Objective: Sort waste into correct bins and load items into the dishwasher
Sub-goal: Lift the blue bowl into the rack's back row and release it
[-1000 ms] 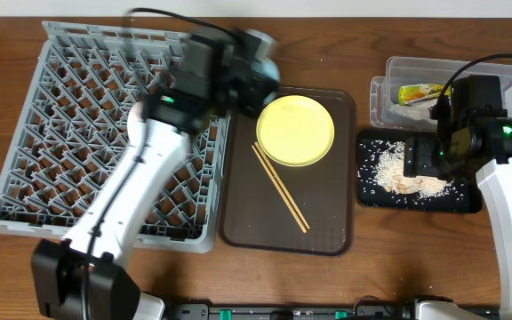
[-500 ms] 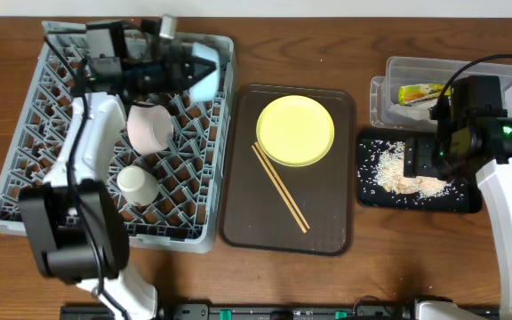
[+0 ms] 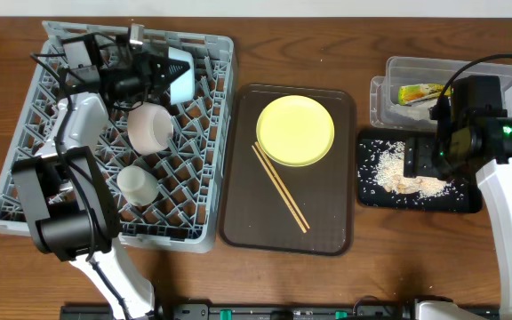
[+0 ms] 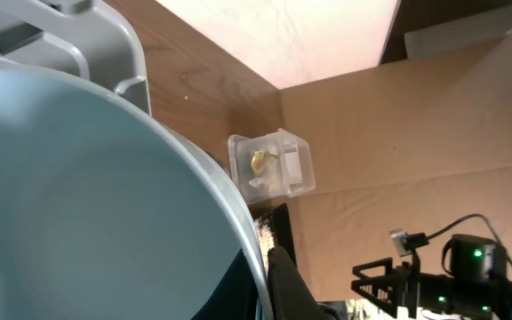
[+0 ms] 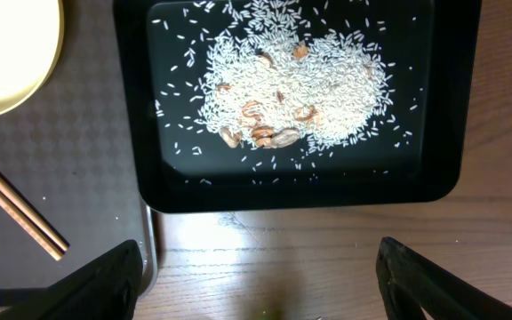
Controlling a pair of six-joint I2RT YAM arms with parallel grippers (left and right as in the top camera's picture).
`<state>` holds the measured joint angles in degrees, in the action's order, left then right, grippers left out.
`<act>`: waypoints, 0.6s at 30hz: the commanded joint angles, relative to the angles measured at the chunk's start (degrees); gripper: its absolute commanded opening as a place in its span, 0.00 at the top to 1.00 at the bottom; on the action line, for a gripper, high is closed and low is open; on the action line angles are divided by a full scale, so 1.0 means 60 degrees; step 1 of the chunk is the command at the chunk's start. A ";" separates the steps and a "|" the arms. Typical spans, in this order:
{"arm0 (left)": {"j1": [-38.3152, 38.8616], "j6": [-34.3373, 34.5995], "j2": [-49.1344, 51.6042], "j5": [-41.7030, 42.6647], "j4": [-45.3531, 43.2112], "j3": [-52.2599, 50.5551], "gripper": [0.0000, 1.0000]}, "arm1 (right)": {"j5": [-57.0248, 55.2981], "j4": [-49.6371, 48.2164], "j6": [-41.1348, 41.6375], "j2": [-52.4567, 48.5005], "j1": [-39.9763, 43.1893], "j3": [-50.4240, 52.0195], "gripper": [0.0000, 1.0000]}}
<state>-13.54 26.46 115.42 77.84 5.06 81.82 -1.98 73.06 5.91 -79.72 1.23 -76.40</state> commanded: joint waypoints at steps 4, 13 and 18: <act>-0.0463 0.1654 0.0339 0.0353 -0.0350 -0.0029 0.94 | -0.0095 0.0007 0.0149 0.0127 0.0175 -0.0160 0.18; 0.0189 0.3162 0.0339 0.1009 -0.2331 -0.0029 0.94 | -0.0095 0.0026 0.0149 0.0127 0.0175 -0.0160 0.18; 0.0426 0.4120 0.0339 0.0951 -0.3574 -0.0029 0.94 | -0.0095 0.0040 0.0149 0.0127 0.0175 -0.0160 0.18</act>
<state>-11.25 46.11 116.97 82.26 -14.87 81.69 -1.98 73.12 5.91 -79.72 1.23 -76.40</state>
